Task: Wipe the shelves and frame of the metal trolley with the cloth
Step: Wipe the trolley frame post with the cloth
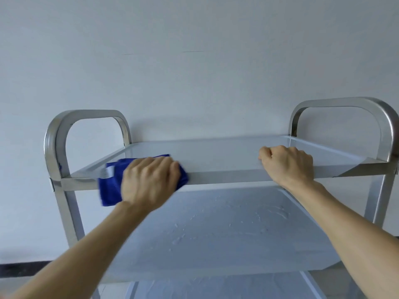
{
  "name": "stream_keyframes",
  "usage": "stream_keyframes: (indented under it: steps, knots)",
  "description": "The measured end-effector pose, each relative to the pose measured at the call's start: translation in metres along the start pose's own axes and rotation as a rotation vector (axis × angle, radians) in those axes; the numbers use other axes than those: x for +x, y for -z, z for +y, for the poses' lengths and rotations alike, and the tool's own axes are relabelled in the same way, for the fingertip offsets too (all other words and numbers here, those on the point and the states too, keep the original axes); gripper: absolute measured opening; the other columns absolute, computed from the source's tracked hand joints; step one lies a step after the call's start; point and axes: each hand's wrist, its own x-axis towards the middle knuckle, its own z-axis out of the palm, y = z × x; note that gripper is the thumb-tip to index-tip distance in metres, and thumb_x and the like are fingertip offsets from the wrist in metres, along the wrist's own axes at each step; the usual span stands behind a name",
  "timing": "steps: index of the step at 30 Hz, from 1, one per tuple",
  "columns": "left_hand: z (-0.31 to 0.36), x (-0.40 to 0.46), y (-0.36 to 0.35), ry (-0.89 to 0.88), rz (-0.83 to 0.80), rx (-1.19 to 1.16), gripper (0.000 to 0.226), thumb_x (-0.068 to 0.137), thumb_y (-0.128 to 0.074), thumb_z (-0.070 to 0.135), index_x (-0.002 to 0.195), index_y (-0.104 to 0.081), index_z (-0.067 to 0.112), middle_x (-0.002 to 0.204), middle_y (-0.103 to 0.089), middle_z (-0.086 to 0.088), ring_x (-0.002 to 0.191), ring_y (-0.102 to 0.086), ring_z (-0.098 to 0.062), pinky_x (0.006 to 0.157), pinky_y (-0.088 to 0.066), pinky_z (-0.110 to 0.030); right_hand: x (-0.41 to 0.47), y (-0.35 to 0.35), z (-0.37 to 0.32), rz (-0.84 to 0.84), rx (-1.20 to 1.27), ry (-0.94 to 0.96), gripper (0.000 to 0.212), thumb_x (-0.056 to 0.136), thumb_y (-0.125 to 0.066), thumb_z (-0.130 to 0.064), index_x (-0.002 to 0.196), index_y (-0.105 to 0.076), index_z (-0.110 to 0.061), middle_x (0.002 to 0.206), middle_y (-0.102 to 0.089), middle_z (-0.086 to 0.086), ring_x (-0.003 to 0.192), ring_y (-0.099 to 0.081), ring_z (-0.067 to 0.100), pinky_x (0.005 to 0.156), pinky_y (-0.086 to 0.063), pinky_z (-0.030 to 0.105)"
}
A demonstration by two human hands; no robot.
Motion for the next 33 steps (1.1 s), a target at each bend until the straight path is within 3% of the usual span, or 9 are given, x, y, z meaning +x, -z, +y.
stream_keyframes:
  steps: [4,8,13,18,23,26,28,31,33]
  knots:
    - [0.079,0.025,-0.011,-0.095,-0.030,-0.071,0.028,0.085,-0.061,0.015,0.061,-0.047,0.019,0.056,-0.050,-0.004,0.047,-0.047,-0.031,0.046,-0.039,-0.037,0.000,0.000,0.002,0.003,-0.011,0.011,0.051,0.097,-0.030,-0.035,0.087,-0.076,-0.015,0.086,-0.072,0.012,0.076,-0.057,0.038,0.074,-0.042,0.037]
    - [0.097,0.029,-0.018,-0.119,-0.087,-0.098,0.034,0.098,-0.048,0.026,0.065,-0.050,0.016,0.057,-0.050,-0.002,0.049,-0.042,-0.029,0.049,-0.041,-0.040,-0.002,-0.001,0.004,0.014,-0.017,0.028,0.059,0.094,-0.023,-0.040,0.088,-0.076,-0.014,0.087,-0.074,0.011,0.077,-0.058,0.038,0.074,-0.044,0.037]
    - [0.039,0.011,-0.002,-0.203,-0.140,-0.152,0.039,0.104,-0.036,0.035,0.081,-0.063,0.017,0.078,-0.066,0.003,0.064,-0.058,-0.025,0.059,-0.044,-0.038,-0.003,0.002,0.004,-0.006,-0.024,0.045,0.072,0.083,-0.013,-0.047,0.093,-0.078,-0.016,0.100,-0.075,0.012,0.087,-0.060,0.041,0.086,-0.049,0.041]
    - [-0.051,-0.013,0.023,-0.150,-0.243,-0.088,0.049,0.106,-0.024,0.039,0.093,-0.066,0.019,0.101,-0.072,0.007,0.079,-0.067,-0.024,0.065,-0.048,-0.035,-0.003,0.002,0.005,0.006,-0.020,0.050,0.070,0.088,-0.016,-0.046,0.090,-0.078,-0.013,0.096,-0.075,0.014,0.085,-0.061,0.041,0.083,-0.049,0.041]
    - [-0.110,-0.021,0.038,-0.051,-0.433,-0.162,0.043,0.099,-0.028,0.059,0.112,-0.063,0.036,0.135,-0.056,0.019,0.097,-0.065,-0.012,0.061,-0.050,-0.030,-0.001,0.007,-0.001,-0.043,-0.038,-0.003,0.059,0.097,-0.026,-0.042,0.091,-0.076,-0.013,0.097,-0.070,0.018,0.084,-0.057,0.040,0.077,-0.043,0.040]
    - [-0.120,-0.010,0.038,0.104,-0.670,-0.208,0.063,0.078,-0.035,0.084,0.129,-0.048,0.050,0.146,-0.043,0.024,0.112,-0.057,-0.009,0.082,-0.043,-0.031,-0.001,0.019,-0.026,-0.065,-0.028,0.064,0.063,0.092,-0.022,-0.046,0.079,-0.070,-0.008,0.088,-0.065,0.021,0.079,-0.054,0.039,0.074,-0.042,0.040]
    - [-0.124,-0.001,0.040,0.200,-0.791,-0.223,0.082,0.067,-0.040,0.093,0.136,-0.039,0.047,0.145,-0.042,0.025,0.123,-0.051,-0.012,0.090,-0.036,-0.031,-0.009,0.027,-0.062,-0.037,0.050,0.171,0.058,0.096,-0.027,-0.045,0.083,-0.070,-0.007,0.096,-0.068,0.028,0.088,-0.060,0.044,0.078,-0.046,0.043]
    - [-0.120,0.002,0.040,0.109,-0.907,0.007,0.095,0.066,-0.028,0.096,0.143,-0.037,0.041,0.160,-0.024,0.015,0.147,-0.024,-0.021,0.116,-0.019,-0.046,-0.029,0.022,-0.131,-0.075,0.163,0.397,0.045,0.102,-0.035,-0.039,0.088,-0.066,-0.011,0.107,-0.070,0.021,0.098,-0.064,0.041,0.076,-0.044,0.039]
    - [-0.116,-0.002,0.042,0.094,-0.875,0.068,0.095,0.065,-0.023,0.096,0.142,-0.039,0.041,0.151,-0.043,0.013,0.137,-0.039,-0.024,0.114,-0.018,-0.044,-0.042,0.012,-0.174,-0.119,0.210,0.522,0.038,0.103,-0.031,-0.037,0.088,-0.061,-0.019,0.107,-0.071,0.013,0.092,-0.061,0.036,0.071,-0.035,0.035]
